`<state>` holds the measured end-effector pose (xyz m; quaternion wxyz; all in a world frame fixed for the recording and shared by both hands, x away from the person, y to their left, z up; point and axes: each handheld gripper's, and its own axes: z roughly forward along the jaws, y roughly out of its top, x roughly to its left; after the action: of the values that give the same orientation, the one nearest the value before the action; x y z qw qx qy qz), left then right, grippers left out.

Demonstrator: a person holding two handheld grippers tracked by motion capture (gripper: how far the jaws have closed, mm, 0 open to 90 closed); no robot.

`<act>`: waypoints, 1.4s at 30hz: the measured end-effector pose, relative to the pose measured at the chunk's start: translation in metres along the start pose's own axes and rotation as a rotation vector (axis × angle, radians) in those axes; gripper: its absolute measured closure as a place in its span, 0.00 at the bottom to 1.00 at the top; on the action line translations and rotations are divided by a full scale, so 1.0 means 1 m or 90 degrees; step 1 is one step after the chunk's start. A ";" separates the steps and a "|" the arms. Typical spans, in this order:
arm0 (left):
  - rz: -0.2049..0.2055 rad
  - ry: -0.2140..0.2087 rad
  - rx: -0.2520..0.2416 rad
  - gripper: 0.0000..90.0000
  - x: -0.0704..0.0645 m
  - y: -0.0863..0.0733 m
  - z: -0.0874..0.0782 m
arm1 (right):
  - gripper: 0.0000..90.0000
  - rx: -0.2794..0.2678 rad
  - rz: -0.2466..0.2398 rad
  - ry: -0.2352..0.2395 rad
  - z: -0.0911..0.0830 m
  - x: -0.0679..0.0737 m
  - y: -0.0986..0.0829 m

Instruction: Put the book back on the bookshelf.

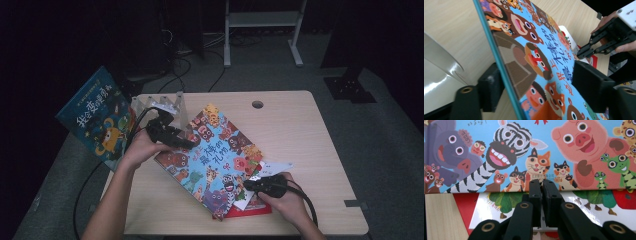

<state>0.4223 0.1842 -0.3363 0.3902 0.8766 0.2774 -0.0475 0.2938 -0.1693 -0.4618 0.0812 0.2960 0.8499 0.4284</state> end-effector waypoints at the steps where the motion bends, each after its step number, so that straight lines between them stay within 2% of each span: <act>1: 0.003 0.004 0.002 0.34 -0.001 0.003 -0.002 | 0.94 -0.001 -0.001 -0.001 0.001 0.000 0.001; 4: 0.011 0.012 0.006 0.40 -0.005 0.012 -0.006 | 0.94 0.000 -0.004 -0.001 0.003 0.001 0.003; 9: 0.010 0.004 -0.003 0.52 -0.006 0.023 -0.013 | 0.94 -0.003 -0.008 -0.003 0.007 0.004 0.005; 12: 0.012 -0.001 0.006 0.56 -0.009 0.028 -0.011 | 0.94 -0.002 -0.012 -0.007 0.009 0.005 0.006; 14: 0.017 -0.011 0.024 0.59 -0.011 0.032 -0.008 | 0.94 -0.004 -0.015 -0.007 0.010 0.005 0.007; 17: 0.014 -0.020 0.019 0.61 -0.013 0.035 -0.010 | 0.94 -0.002 -0.021 -0.011 0.012 0.007 0.008; 20: 0.018 -0.003 0.040 0.64 -0.016 0.042 -0.011 | 0.94 -0.005 -0.023 -0.012 0.014 0.008 0.010; 25: 0.025 0.001 0.059 0.67 -0.023 0.054 -0.015 | 0.94 -0.007 -0.024 -0.013 0.018 0.010 0.012; 33: 0.017 -0.006 0.069 0.73 -0.026 0.069 -0.017 | 0.93 -0.010 -0.021 -0.011 0.022 0.012 0.015; 38: -0.002 -0.021 0.079 0.77 -0.025 0.076 -0.019 | 0.90 -0.013 -0.018 -0.001 0.026 0.012 0.017; 39: -0.003 -0.022 0.081 0.78 -0.025 0.077 -0.019 | 0.88 -0.016 -0.008 0.009 0.027 0.012 0.018; 42: -0.012 -0.025 0.088 0.79 -0.025 0.078 -0.021 | 0.79 -0.021 -0.011 0.010 0.026 0.008 0.017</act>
<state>0.4394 0.1458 -0.2626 0.3336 0.8977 0.2742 -0.0874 0.3050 -0.1393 -0.4634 0.0831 0.2835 0.8459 0.4441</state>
